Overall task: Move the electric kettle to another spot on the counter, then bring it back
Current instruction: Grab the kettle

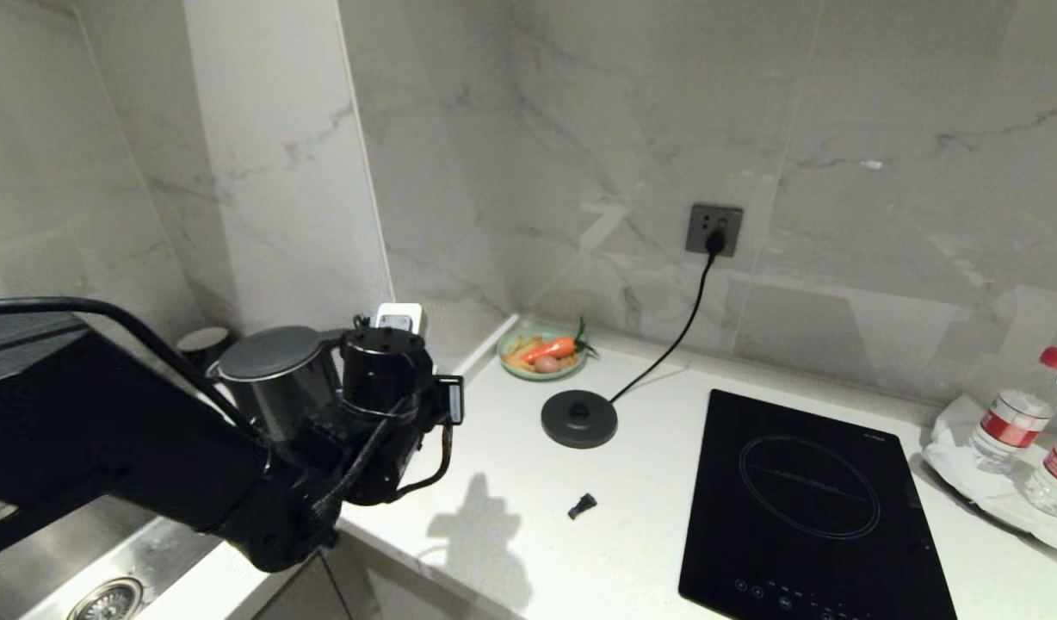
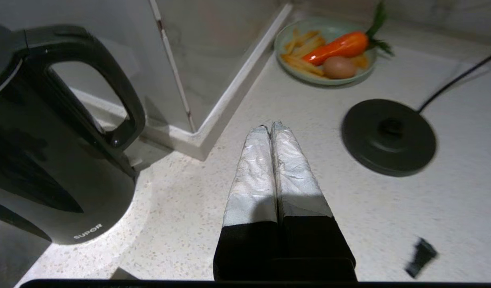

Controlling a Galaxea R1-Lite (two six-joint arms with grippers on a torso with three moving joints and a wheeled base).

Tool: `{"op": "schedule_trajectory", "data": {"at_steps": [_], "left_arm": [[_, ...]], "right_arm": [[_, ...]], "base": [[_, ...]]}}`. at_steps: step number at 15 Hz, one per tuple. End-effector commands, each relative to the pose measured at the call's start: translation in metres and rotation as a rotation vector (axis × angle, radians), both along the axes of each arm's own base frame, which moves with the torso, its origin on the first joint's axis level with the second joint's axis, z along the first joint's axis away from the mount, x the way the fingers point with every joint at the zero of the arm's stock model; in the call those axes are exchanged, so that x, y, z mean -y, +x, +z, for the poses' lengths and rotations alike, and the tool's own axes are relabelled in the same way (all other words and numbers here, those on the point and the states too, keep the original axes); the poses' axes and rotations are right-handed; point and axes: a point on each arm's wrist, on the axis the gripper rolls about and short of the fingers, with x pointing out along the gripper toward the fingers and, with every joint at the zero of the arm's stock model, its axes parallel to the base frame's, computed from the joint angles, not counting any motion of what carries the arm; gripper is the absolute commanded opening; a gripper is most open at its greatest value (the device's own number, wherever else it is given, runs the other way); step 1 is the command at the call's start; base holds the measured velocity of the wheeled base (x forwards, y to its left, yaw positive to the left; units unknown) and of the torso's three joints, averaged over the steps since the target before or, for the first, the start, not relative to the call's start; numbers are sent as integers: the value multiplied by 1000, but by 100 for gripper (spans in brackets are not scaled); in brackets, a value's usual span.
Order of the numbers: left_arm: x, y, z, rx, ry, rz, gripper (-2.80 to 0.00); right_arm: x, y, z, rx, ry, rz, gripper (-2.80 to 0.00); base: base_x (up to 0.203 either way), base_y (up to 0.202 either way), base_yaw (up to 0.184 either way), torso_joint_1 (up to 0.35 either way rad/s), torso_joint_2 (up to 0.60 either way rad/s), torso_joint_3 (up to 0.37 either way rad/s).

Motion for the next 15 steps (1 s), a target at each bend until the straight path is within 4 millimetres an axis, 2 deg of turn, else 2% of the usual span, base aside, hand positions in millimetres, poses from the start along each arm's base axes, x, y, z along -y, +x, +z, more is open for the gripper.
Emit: {"op": "schedule_trajectory", "data": {"at_steps": [1,7,8,11,15], "left_arm": [[4,23,-33,-50,37,42,-280],[-4,62,-61,-59,63,142,-280],[-6,65,-62,-58,70,156,0],[-14,76,-70,-59,91,203,0],[-36,101,-76,-44,85,271,0]], "right_arm": [[0,0,0,-2,0,-1,-280],[0,0,0,-1,0,-1,-280],[0,0,0,-1,0,0,-280],[0,0,0,-1,0,-1,-280],[0,0,0,0,0,0,-280]], "base": [[0,0,0,0,0,0],[0,0,0,0,0,0],[0,0,0,0,0,0],[0,0,0,0,0,0],[0,0,0,0,0,0]]}}
